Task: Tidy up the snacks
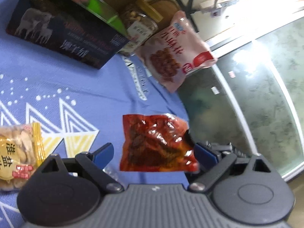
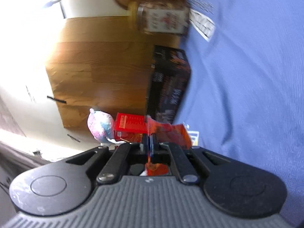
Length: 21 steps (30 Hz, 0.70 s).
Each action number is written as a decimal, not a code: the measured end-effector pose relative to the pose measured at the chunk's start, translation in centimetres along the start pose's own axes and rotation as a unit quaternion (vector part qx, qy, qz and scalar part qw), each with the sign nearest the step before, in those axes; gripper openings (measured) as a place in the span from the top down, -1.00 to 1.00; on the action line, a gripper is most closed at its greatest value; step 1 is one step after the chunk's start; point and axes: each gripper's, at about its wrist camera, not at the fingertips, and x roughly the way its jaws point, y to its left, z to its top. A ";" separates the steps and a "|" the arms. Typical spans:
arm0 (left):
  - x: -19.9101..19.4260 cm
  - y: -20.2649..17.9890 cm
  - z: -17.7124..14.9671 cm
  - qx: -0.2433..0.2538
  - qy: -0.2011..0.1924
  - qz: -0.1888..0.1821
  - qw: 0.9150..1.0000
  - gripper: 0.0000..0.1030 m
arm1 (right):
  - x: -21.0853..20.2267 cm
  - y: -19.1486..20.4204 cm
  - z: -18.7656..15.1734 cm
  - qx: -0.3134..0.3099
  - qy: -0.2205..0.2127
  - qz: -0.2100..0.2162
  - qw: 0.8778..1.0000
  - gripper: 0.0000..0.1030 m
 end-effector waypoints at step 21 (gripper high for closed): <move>-3.5 1.7 0.3 -0.008 -0.022 0.048 0.999 -0.84 | 3.8 1.9 -4.6 -0.194 0.068 -0.069 0.976 -0.11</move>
